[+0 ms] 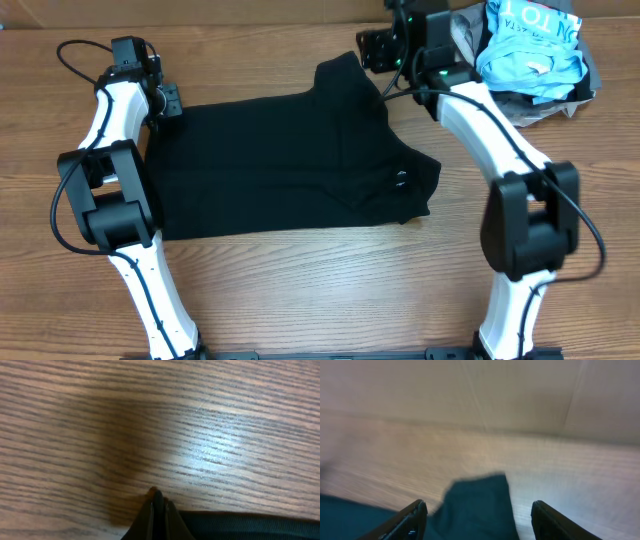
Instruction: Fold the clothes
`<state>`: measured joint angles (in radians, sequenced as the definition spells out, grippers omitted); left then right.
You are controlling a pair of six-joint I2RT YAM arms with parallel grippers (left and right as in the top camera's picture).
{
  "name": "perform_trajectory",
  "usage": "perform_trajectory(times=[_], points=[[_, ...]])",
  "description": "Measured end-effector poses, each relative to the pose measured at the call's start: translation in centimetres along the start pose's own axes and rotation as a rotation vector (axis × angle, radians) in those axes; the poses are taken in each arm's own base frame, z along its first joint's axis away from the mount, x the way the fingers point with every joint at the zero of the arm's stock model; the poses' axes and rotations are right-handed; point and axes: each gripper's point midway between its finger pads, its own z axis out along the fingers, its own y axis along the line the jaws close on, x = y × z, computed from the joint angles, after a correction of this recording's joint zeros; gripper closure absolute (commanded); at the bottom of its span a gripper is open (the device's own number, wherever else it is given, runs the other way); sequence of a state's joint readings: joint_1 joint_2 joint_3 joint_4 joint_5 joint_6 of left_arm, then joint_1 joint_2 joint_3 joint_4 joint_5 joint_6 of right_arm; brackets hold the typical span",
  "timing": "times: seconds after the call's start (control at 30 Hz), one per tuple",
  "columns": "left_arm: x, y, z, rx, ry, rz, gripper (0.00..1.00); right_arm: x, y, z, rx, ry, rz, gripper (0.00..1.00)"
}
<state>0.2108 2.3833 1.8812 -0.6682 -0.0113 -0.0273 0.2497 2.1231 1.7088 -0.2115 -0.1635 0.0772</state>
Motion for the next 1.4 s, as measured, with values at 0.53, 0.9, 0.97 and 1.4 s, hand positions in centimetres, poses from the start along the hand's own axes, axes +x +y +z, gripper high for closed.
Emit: perform_trajectory(times=[0.53,0.9,0.97,1.4], points=[[0.3,0.0,-0.1,-0.003,0.012,-0.001,0.96,10.9,-2.6,8.3,-0.003,0.192,0.038,0.45],[0.4,0.0,-0.1,-0.003,0.018,-0.001,0.96,10.5,-2.5,8.1,-0.008,0.203,0.041,0.87],[0.5,0.0,-0.2,-0.004,0.027,-0.001,0.96,10.6,-2.5,7.8,-0.003,0.232,0.048,0.91],[4.3,0.3,-2.1,-0.027,0.183,0.006,0.96,6.6,-2.0,1.3,0.039,0.470,0.095,0.96]])
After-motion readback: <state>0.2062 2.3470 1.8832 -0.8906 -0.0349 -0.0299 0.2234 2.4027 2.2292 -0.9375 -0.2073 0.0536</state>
